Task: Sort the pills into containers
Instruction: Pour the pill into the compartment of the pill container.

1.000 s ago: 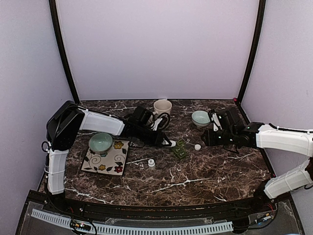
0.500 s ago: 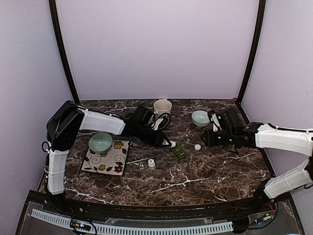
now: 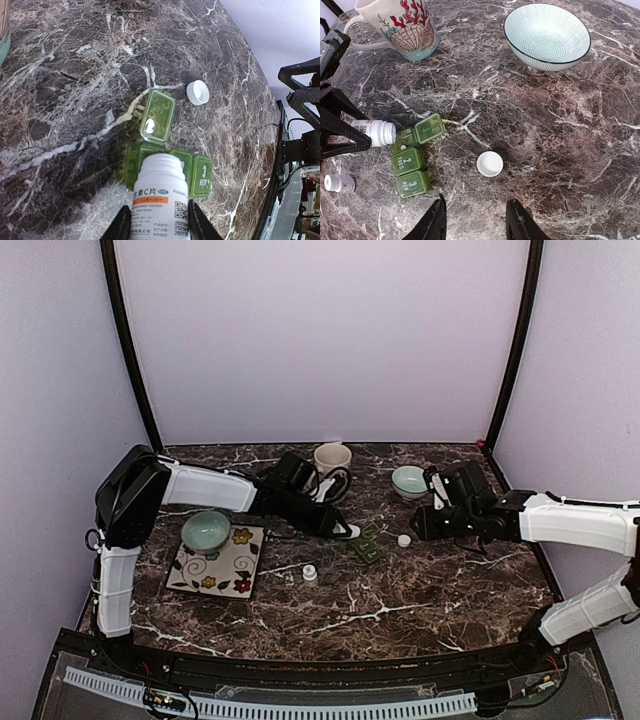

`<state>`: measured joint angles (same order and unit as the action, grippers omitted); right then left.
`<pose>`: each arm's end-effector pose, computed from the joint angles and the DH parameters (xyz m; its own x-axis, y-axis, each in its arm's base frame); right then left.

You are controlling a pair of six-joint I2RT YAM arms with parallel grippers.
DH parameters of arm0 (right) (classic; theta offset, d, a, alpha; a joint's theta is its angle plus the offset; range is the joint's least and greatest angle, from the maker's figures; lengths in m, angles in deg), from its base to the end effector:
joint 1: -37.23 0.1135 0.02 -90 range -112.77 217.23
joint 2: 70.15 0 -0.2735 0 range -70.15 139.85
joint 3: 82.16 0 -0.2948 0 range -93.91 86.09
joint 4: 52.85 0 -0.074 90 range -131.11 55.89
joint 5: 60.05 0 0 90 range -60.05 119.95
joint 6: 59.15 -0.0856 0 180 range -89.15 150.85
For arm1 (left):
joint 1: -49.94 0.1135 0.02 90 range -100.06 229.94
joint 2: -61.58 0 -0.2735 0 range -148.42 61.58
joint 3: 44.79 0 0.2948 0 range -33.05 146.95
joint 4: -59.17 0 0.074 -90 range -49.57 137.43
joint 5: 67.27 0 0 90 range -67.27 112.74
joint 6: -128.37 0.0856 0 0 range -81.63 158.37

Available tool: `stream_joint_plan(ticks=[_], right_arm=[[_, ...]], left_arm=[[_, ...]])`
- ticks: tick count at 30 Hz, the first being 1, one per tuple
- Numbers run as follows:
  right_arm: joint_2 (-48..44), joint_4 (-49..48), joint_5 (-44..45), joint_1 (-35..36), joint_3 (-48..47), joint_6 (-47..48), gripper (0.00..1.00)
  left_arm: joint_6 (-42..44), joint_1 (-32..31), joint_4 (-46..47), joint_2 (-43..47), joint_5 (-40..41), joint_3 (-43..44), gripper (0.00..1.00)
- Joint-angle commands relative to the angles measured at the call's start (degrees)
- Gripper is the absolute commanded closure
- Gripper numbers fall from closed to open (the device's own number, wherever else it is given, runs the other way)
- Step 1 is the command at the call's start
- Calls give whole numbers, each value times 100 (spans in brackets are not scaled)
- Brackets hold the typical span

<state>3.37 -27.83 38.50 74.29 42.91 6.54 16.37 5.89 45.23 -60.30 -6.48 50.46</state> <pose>0.2764 0.1928 0.1724 -0.7116 -0.0272 -0.7021 -0.2382 0.9494 0.2046 0.3597 -0.4061 0.1169 -0.7606 0.2808 -0.5854 0.6346 0.5121 -0.5788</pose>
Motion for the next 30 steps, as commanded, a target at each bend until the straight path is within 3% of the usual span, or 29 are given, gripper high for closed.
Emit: stream_joint_plan(ticks=[1, 30], right_arm=[[53, -223, -42, -54, -137, 12, 60], [102, -229, -73, -58, -183, 23, 60]], left_arm=[[133, -46, -187, 376, 47, 166, 100], [358, -123, -580, 315, 239, 395, 100]])
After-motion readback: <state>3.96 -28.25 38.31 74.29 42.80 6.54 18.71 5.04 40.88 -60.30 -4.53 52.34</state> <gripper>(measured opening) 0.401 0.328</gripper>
